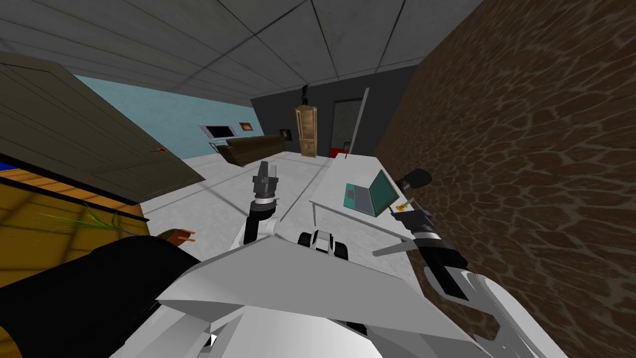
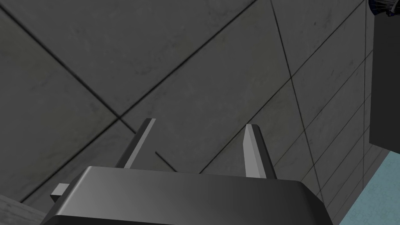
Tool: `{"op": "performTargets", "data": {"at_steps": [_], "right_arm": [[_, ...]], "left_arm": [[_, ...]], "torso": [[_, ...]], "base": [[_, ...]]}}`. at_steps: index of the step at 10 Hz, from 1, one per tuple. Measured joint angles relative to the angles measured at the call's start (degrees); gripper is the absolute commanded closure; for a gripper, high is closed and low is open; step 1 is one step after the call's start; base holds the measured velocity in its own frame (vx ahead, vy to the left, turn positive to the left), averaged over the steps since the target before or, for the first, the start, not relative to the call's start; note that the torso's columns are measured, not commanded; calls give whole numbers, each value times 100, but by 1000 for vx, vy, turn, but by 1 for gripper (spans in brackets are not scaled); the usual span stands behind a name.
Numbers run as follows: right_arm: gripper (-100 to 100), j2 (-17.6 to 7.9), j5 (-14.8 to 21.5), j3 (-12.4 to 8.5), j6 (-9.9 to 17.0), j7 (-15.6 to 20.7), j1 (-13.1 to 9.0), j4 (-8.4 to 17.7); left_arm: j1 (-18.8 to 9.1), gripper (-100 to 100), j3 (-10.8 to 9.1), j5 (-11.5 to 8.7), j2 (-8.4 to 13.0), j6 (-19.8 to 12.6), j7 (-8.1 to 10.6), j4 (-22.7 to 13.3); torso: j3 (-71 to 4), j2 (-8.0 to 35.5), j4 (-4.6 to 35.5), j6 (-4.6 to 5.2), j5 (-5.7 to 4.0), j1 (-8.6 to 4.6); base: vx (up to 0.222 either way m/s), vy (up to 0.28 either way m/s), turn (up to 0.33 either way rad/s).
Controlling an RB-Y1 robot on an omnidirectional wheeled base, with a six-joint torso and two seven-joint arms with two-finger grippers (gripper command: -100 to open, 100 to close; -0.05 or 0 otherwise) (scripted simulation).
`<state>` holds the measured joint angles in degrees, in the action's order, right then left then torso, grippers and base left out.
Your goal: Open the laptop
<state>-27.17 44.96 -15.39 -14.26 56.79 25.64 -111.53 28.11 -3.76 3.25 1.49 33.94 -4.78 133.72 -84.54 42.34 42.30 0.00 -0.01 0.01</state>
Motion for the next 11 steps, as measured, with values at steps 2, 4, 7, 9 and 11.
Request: {"op": "performTargets", "data": {"at_steps": [2, 4, 7, 9, 11], "right_arm": [[-100, -163, 238, -42, 110, 210, 3, 51], [-100, -273, 466, -86, 205, 413, -4, 118], [100, -374, 448, -118, 249, 371, 0, 116], [100, -345, 470, -285, 276, 428, 35, 97], [100, -78, 580, -662, 230, 706, 345, 6]], "left_arm": [[0, 0, 0, 0, 0, 0, 0, 0], [0, 0, 0, 0, 0, 0, 0, 0], [0, 0, -1, 0, 1, 0, 0, 0], [-3, 0, 0, 0, 1, -1, 0, -1], [-3, 0, 0, 0, 1, -1, 0, -1]], "torso": [[-5, -8, -2, 0, -2, -10], [-1, -1, 0, 0, 0, -4], [-3, -3, -2, 1, -2, -10], [-2, -17, -30, -33, -28, 2], [-13, -34, -41, -26, -31, 9]], "base": [[95, 96, -27], [50, 65, -13], [49, 20, 13], [-26, 28, 308], [-58, 76, 395]]}}
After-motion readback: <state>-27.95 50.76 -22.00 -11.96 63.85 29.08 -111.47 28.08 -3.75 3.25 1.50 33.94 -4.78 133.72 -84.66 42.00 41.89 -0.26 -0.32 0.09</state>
